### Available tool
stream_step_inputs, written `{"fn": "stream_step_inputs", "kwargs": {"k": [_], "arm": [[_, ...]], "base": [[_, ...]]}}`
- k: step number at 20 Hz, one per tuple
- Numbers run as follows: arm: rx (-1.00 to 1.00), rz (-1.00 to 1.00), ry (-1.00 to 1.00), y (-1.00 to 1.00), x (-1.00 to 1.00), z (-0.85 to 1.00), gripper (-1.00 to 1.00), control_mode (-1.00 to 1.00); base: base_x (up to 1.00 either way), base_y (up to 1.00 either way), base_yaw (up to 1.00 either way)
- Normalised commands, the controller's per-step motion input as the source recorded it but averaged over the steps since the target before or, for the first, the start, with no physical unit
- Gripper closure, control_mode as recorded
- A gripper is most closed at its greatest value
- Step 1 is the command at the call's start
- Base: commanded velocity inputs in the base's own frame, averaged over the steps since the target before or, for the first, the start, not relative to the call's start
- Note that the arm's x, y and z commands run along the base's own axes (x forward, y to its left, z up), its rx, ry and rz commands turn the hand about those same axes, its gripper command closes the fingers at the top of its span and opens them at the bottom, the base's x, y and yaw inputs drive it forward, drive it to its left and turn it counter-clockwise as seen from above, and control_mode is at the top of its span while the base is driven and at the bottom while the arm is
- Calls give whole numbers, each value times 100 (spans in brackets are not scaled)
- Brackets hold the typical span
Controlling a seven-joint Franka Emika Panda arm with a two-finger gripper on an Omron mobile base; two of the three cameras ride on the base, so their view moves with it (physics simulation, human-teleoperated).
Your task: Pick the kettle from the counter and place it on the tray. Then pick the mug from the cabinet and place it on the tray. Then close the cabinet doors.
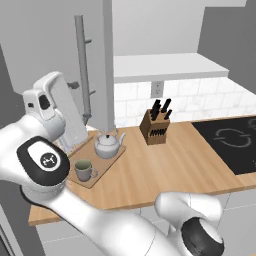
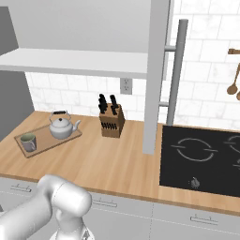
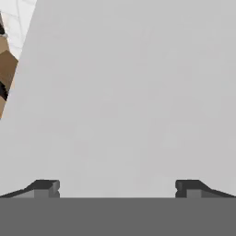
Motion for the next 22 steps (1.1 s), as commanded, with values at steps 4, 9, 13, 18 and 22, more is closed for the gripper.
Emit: {"fn": "stream_step_inputs", "kwargs": {"k": [4,9,13,18,22], "arm": [[2,0,17,0,81,32,-100,-100],[1,0,12,0,70,17,-100,-100],[0,3,6,0,51,6,-100,-100],[0,6,2,-16,37,0,-100,-100],[0,2,4,-27,65,0,-100,-100]], "base": [[0,0,0],[0,0,0],[0,0,0],[0,0,0],[0,0,0]]}}
